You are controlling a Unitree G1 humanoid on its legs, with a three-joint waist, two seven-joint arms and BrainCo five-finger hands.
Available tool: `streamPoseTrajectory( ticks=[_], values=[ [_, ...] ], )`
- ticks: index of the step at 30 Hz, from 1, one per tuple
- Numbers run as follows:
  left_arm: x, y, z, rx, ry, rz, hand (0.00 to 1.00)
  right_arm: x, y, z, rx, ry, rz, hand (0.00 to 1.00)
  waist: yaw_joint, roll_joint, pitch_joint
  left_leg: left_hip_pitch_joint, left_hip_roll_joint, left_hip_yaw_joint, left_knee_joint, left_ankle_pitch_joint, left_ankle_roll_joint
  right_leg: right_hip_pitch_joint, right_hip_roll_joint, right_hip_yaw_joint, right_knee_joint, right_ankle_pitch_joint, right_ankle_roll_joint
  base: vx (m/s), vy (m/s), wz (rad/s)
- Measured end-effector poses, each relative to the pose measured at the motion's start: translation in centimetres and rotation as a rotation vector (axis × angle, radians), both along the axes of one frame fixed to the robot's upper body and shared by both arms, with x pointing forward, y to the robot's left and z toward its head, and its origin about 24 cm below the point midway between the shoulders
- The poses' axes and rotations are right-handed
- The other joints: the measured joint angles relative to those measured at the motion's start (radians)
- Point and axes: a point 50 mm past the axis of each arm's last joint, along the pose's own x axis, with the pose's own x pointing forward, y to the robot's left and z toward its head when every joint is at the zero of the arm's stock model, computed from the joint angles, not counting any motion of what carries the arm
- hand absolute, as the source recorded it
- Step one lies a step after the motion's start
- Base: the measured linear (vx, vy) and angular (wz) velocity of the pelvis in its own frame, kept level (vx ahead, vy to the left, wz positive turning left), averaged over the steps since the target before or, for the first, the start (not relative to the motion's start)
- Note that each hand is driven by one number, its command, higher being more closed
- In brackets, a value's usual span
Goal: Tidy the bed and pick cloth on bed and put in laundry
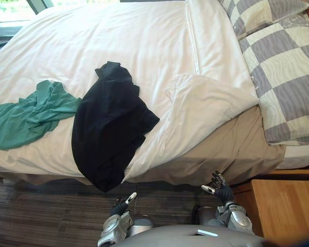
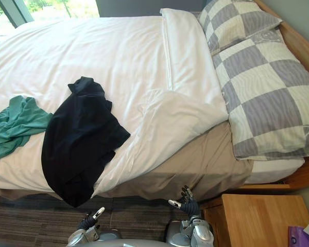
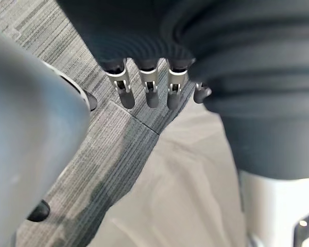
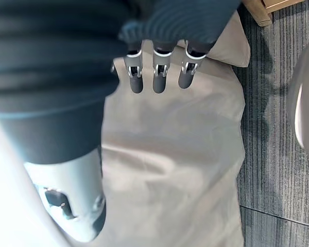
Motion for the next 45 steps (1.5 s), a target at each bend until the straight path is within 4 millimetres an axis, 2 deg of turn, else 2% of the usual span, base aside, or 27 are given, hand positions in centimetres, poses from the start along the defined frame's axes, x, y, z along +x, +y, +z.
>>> streamPoseTrajectory(
  ticks=[2,3,7,8,11,12,13,15,17,19,20,23,25,30,32,36,37,40,41,43,45],
  values=[
    [-0.1,0.2,0.0,-0.001,-0.006,0.012,0.0,-0.6,-0.9,-0.4,0.014,0.052,-0.116,0.0,-0.001,0.001,-0.003,0.012,0.0,0.015,-0.009,0.011,-0.004,0.021,-0.003,-0.012,-0.016,0.001,0.0,0.05,-0.015,0.15],
    [-0.5,0.4,0.0,0.0,0.0,0.021,0.0,-1.6,-1.7,-0.7,0.02,0.089,-0.217,0.0,-0.003,-0.011,-0.013,0.018,-0.001,0.025,-0.024,0.019,-0.006,0.035,-0.005,-0.023,-0.029,0.001,0.001,0.05,0.005,0.25],
    [-1.2,0.9,-0.1,-0.003,0.009,0.052,0.0,-6.0,-4.2,-1.6,-0.002,0.221,-0.566,0.0,0.008,-0.027,-0.039,0.05,-0.003,0.062,-0.066,0.037,-0.015,0.071,-0.003,-0.03,-0.071,0.021,0.01,0.04,0.027,0.05],
    [-1.3,0.9,-0.1,-0.003,0.011,0.056,0.0,-6.2,-4.8,-1.5,-0.02,0.217,-0.608,0.0,0.008,-0.028,-0.042,0.05,-0.003,0.072,-0.069,0.039,-0.015,0.072,-0.003,-0.029,-0.081,0.028,0.009,-0.02,0.055,-0.11],
    [-1.6,1.5,-0.1,-0.002,0.027,0.053,0.0,-6.4,-8.8,0.4,-0.17,0.149,-0.754,0.0,-0.008,-0.027,-0.046,0.051,-0.007,0.085,-0.079,0.046,-0.011,0.088,-0.003,-0.022,-0.13,0.066,0.012,-0.05,0.046,-0.06],
    [-1.9,1.5,-0.2,-0.011,0.036,0.048,0.0,-5.7,-11.2,2.0,-0.229,0.065,-0.798,0.0,-0.021,-0.021,-0.054,0.052,-0.006,0.093,-0.097,0.047,-0.01,0.087,-0.001,-0.022,-0.146,0.077,0.015,-0.07,0.039,0.01],
    [-2.0,1.4,-0.1,-0.017,0.036,0.04,0.0,-5.3,-12.5,3.1,-0.265,0.013,-0.816,0.0,-0.023,-0.018,-0.056,0.055,-0.007,0.101,-0.107,0.047,-0.01,0.086,0.0,-0.021,-0.153,0.083,0.017,-0.11,0.065,0.02],
    [-2.6,1.8,-0.1,-0.009,0.06,0.003,0.0,-3.5,-16.6,7.7,-0.422,-0.193,-0.809,0.0,-0.022,-0.018,-0.066,0.063,-0.01,0.115,-0.143,0.046,-0.009,0.086,0.003,-0.021,-0.173,0.098,0.019,-0.11,0.054,0.01],
    [-3.5,3.0,0.0,0.023,0.082,-0.025,0.0,-1.5,-18.3,11.3,-0.528,-0.344,-0.742,0.0,-0.022,-0.031,-0.077,0.063,-0.011,0.126,-0.151,0.047,0.0,0.086,0.006,-0.018,-0.193,0.111,0.029,-0.09,0.02,-0.06],
    [-4.6,3.7,0.1,0.046,0.11,-0.047,0.0,-0.2,-18.8,13.5,-0.581,-0.433,-0.687,0.0,-0.022,-0.032,-0.085,0.051,-0.013,0.125,-0.15,0.043,0.006,0.083,0.009,-0.014,-0.208,0.122,0.028,-0.07,0.0,-0.04],
    [-5.1,3.9,0.1,0.053,0.126,-0.061,0.0,0.8,-18.9,14.5,-0.618,-0.469,-0.639,0.0,-0.027,-0.04,-0.098,0.045,-0.015,0.12,-0.151,0.039,0.012,0.082,0.01,-0.013,-0.217,0.128,0.028,0.0,0.0,0.0],
    [-6.6,3.8,-0.1,0.054,0.171,-0.096,0.0,3.0,-18.9,16.3,-0.679,-0.52,-0.527,0.0,-0.038,-0.035,-0.102,0.038,-0.025,0.105,-0.15,0.033,0.01,0.081,0.012,-0.009,-0.225,0.133,0.029,0.02,0.007,0.04],
    [-7.3,3.2,-0.3,0.052,0.201,-0.13,0.0,5.5,-18.5,17.7,-0.722,-0.542,-0.404,0.0,-0.043,-0.031,-0.103,0.03,-0.03,0.101,-0.144,0.038,0.015,0.082,0.009,-0.006,-0.234,0.139,0.03,0.04,0.026,0.01],
    [-6.8,2.9,-0.3,0.068,0.198,-0.173,0.0,9.6,-16.8,19.8,-0.778,-0.558,-0.197,0.0,-0.047,-0.001,-0.107,0.013,-0.035,0.056,-0.13,0.038,0.017,0.084,0.003,-0.021,-0.232,0.143,0.022,0.09,0.014,0.13],
    [-6.7,2.9,-0.3,0.077,0.202,-0.178,0.0,11.1,-15.9,20.4,-0.767,-0.57,-0.148,0.0,-0.044,-0.002,-0.105,0.006,-0.035,0.04,-0.127,0.038,0.017,0.085,0.003,-0.023,-0.232,0.142,0.021,0.08,-0.009,0.21],
    [-6.5,3.4,-0.1,0.099,0.208,-0.178,0.0,14.4,-13.3,22.0,-0.773,-0.616,-0.035,0.0,-0.032,-0.034,-0.078,-0.015,-0.032,0.012,-0.107,0.038,0.018,0.088,0.002,-0.026,-0.231,0.142,0.021,0.0,-0.014,0.17],
    [-5.9,3.9,0.1,0.117,0.197,-0.182,0.0,15.2,-12.7,22.6,-0.774,-0.636,-0.019,0.0,-0.03,-0.053,-0.056,-0.031,-0.031,-0.005,-0.093,0.038,0.018,0.087,0.001,-0.033,-0.232,0.142,0.02,-0.06,-0.03,0.23],
    [-4.1,5.0,0.7,0.155,0.158,-0.199,0.0,16.6,-12.1,24.3,-0.77,-0.684,-0.02,0.0,-0.016,-0.087,0.005,-0.061,-0.027,-0.026,-0.075,0.038,0.018,0.082,0.003,-0.047,-0.241,0.151,0.011,-0.11,-0.034,0.25],
    [-3.6,5.3,0.8,0.162,0.151,-0.203,0.0,17.8,-11.2,25.9,-0.776,-0.733,0.003,0.0,-0.016,-0.096,0.032,-0.09,-0.027,-0.039,-0.055,0.038,0.019,0.079,0.008,-0.042,-0.26,0.156,0.016,-0.09,-0.029,0.21],
    [-2.8,5.6,1.1,0.174,0.127,-0.207,0.0,18.5,-10.6,27.1,-0.799,-0.768,0.034,0.0,-0.01,-0.1,0.053,-0.115,-0.026,-0.05,-0.035,0.036,0.022,0.077,0.015,-0.033,-0.277,0.166,0.02,-0.06,-0.021,0.2],
    [-1.0,6.4,1.8,0.202,0.076,-0.198,0.0,19.4,-10.0,28.7,-0.812,-0.808,0.048,0.0,0.012,-0.106,0.082,-0.159,-0.018,-0.063,-0.004,0.032,0.022,0.062,0.027,-0.026,-0.293,0.185,0.01,-0.03,-0.031,0.15]
  ],
)
